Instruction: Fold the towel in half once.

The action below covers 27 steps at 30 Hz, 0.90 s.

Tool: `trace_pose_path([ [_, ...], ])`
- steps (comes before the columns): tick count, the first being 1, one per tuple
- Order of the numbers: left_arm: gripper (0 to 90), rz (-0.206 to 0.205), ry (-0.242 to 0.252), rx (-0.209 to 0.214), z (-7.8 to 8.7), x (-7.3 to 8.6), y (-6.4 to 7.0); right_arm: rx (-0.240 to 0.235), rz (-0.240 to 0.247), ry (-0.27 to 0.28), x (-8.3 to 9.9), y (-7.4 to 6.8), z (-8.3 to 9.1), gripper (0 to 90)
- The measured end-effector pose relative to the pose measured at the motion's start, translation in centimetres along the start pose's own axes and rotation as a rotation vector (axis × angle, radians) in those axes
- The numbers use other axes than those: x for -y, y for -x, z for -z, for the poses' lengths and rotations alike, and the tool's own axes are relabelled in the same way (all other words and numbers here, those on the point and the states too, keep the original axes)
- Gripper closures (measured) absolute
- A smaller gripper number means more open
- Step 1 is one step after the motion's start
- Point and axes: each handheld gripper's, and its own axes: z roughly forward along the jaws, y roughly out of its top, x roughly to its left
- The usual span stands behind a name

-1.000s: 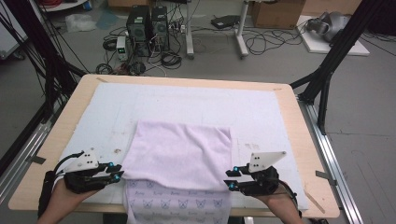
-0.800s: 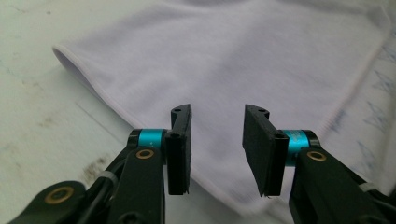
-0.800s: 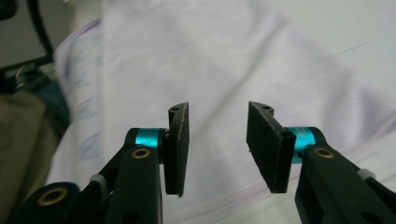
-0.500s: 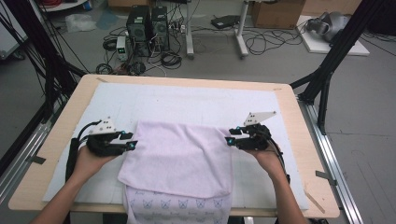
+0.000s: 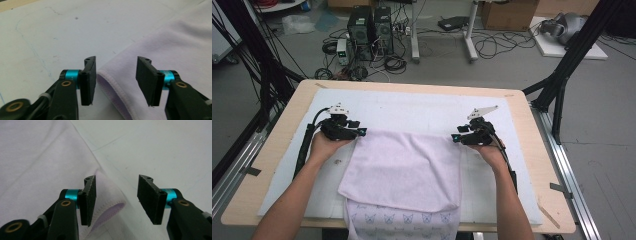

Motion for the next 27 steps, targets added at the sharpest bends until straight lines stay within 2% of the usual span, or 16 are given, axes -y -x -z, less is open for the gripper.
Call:
trace_pose_path([
  [2, 41.9, 0.033, -0.039, -0.020, -0.8, 0.1, -0.4, -0.010, -0.012, -0.015, 0.3, 0.3, -0.5, 47.0],
  [5, 40.6, 0.074, -0.070, 0.004, -1.9, 0.5, -0.7, -0.006, -0.030, -0.039, 0.6, 0.6, -1.2, 47.2],
  [6, 44.3, 0.058, -0.080, 0.002, -2.1, 0.7, -0.6, -0.012, -0.036, -0.042, 0.7, 0.8, -1.4, 49.5],
  [7, 48.9, 0.034, -0.076, -0.010, -2.1, 0.6, -0.4, -0.036, -0.057, -0.047, 0.8, 0.8, -1.7, 56.0],
  [8, 61.5, 0.023, -0.073, 0.031, -2.0, 0.6, -0.5, -0.059, -0.058, -0.058, 0.9, 0.9, -1.9, 64.1],
  [9, 74.8, 0.016, -0.075, 0.022, -1.9, 0.5, -0.3, -0.057, -0.044, -0.065, 0.9, 0.9, -2.1, 76.3],
  [10, 79.7, 0.005, -0.070, 0.016, -1.7, 0.4, -0.3, -0.074, -0.046, -0.066, 0.8, 1.0, -2.0, 84.7],
  [11, 84.2, 0.007, -0.063, -0.006, -1.5, 0.2, -0.3, -0.062, -0.036, -0.063, 0.5, 1.0, -2.0, 85.9],
  [13, 85.6, 0.014, -0.048, -0.033, -1.1, -0.1, -0.5, -0.028, -0.018, -0.080, -0.5, 0.9, -1.7, 86.5],
  [15, 85.9, 0.021, -0.025, -0.067, -0.5, -0.8, -0.9, 0.014, -0.003, -0.055, -1.8, 1.1, -0.7, 86.7],
  [16, 86.1, 0.015, 0.001, -0.093, 0.1, -1.4, -1.1, 0.027, 0.000, -0.038, -2.6, 1.2, -0.1, 86.8],
  [19, 86.2, 0.008, 0.058, -0.119, 1.8, -3.6, -1.5, 0.080, 0.024, 0.003, -5.2, 1.4, 1.8, 87.0],
  [22, 86.3, -0.030, 0.119, -0.150, 4.4, -7.1, -1.9, 0.124, 0.072, 0.040, -8.2, 1.4, 3.5, 87.0],
  [27, 86.1, -0.081, 0.207, -0.181, 7.6, -11.5, -2.2, 0.157, 0.096, 0.123, -12.2, 1.6, 6.5, 86.9],
])
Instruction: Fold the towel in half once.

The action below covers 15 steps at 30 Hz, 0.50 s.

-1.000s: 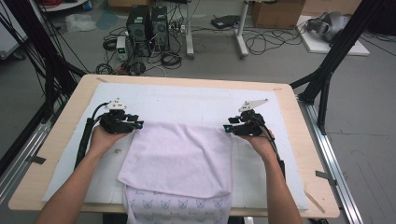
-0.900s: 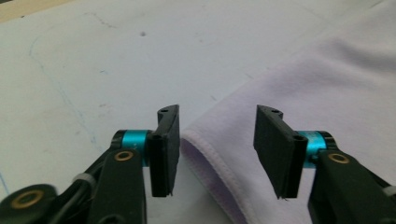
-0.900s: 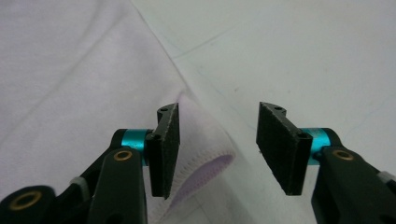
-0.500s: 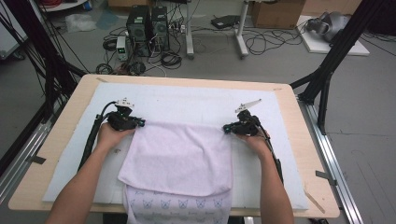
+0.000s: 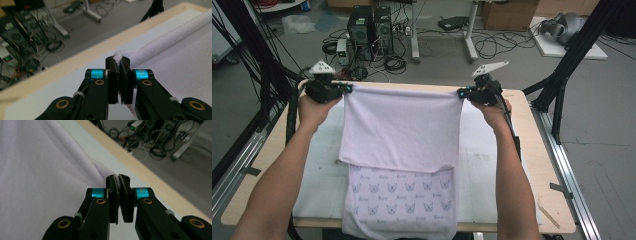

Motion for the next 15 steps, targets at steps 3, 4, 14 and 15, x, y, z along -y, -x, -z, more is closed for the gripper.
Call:
trace_pose_path([
  [3, 68.6, 0.009, -0.033, -0.009, -0.9, 0.0, -0.3, 0.018, -0.016, -0.007, -0.2, 0.6, -0.5, 81.1],
  [4, 62.5, 0.013, -0.060, -0.001, -1.4, 0.5, -0.4, 0.028, -0.036, -0.031, 0.3, 0.8, -1.1, 69.8],
  [14, 55.4, 0.083, -0.119, 0.048, -1.3, 7.8, -0.7, -0.042, -0.106, -0.055, 5.7, -0.3, -2.5, 56.3],
  [15, 55.2, 0.077, -0.119, 0.060, -1.1, 8.1, -0.4, -0.061, -0.108, -0.066, 5.8, -0.6, -2.4, 53.3],
])
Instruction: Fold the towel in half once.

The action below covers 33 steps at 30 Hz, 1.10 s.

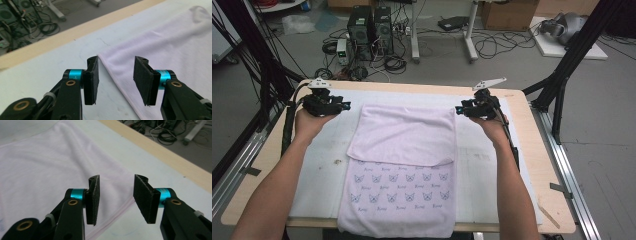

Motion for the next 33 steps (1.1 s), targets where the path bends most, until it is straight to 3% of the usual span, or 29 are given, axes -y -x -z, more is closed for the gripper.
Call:
trace_pose_path([
  [2, 54.2, -0.011, 0.003, 0.024, 0.2, 0.8, 0.6, -0.043, -0.010, -0.035, 0.2, -0.8, 0.1, 51.4],
  [3, 53.5, -0.023, 0.005, 0.025, 0.2, 1.1, 1.0, -0.043, 0.010, -0.035, 0.4, -1.4, 0.2, 53.0],
  [5, 52.0, -0.030, 0.012, 0.048, 0.3, 1.9, 1.6, -0.043, 0.052, -0.008, 1.0, -2.8, 0.6, 53.6],
  [12, 51.0, -0.057, 0.022, 0.121, 1.0, 4.6, 3.5, -0.098, 0.069, 0.008, 3.7, -5.3, 0.9, 53.3],
  [19, 56.7, -0.066, 0.012, 0.216, 2.0, 6.8, 4.8, -0.148, 0.065, -0.024, 6.4, -6.9, 0.6, 57.0],
  [24, 56.5, -0.103, -0.011, 0.249, 2.1, 8.0, 5.8, -0.166, 0.068, -0.023, 7.6, -7.6, 0.5, 56.4],
  [29, 55.0, -0.127, -0.029, 0.268, 1.8, 8.8, 6.4, -0.188, 0.062, -0.072, 8.4, -8.0, -0.1, 54.2],
  [33, 56.8, -0.147, -0.087, 0.289, 1.2, 9.4, 6.7, -0.186, 0.087, -0.085, 8.3, -8.6, -0.4, 53.9],
])
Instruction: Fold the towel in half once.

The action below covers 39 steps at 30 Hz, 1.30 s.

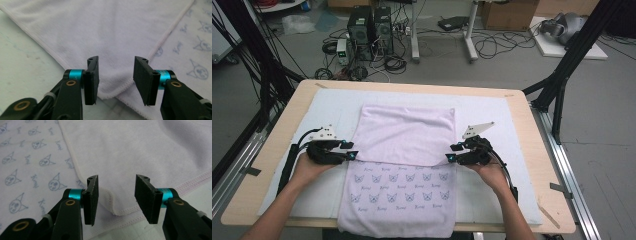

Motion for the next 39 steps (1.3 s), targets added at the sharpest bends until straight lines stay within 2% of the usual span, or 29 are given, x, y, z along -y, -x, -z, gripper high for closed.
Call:
trace_pose_path([
  [3, 58.4, 0.005, -0.030, 0.001, -0.6, 0.5, 0.0, -0.006, -0.008, -0.028, 0.2, 0.0, -0.5, 53.5],
  [5, 56.3, 0.026, -0.007, 0.003, -0.8, 0.6, 0.0, -0.018, -0.016, -0.043, 0.4, 0.2, -0.9, 54.0],
  [8, 58.1, 0.017, -0.008, -0.008, -0.8, 0.7, 0.1, -0.028, -0.013, -0.063, 0.4, 0.2, -1.7, 55.6],
  [12, 69.5, -0.004, -0.018, -0.048, -0.8, 0.6, 0.2, -0.029, 0.002, -0.103, 0.5, 0.1, -2.7, 66.5],
  [14, 76.3, -0.022, -0.016, -0.054, -0.8, 0.6, 0.4, -0.050, -0.005, -0.081, 0.5, 0.2, -2.6, 80.3],
  [16, 83.5, -0.031, -0.008, -0.059, -0.7, 0.5, 0.4, -0.062, -0.001, -0.067, 0.4, 0.3, -2.5, 83.4],
  [18, 84.8, -0.022, -0.003, -0.062, -0.6, 0.4, 0.4, -0.059, 0.014, -0.071, 0.2, 0.3, -2.2, 84.2],
  [21, 85.9, -0.005, 0.018, -0.067, 0.0, 0.1, 0.3, -0.049, 0.022, -0.036, -0.2, 0.1, -1.3, 84.6],
  [24, 85.9, 0.008, 0.050, -0.071, 1.0, -0.8, 0.3, -0.041, 0.011, 0.059, -0.5, 0.3, 0.3, 84.7],
  [26, 85.9, 0.014, 0.080, -0.067, 1.8, -1.6, 0.5, -0.036, 0.002, 0.098, -0.7, 0.4, 1.4, 84.7],
  [32, 85.8, 0.000, 0.103, -0.050, 3.5, -3.2, 1.7, -0.019, 0.027, 0.153, -1.0, -0.3, 3.7, 84.8],
  [39, 85.4, -0.040, 0.100, -0.045, 4.6, -2.5, 4.3, -0.024, 0.085, 0.169, -0.5, -2.8, 6.1, 84.8],
])
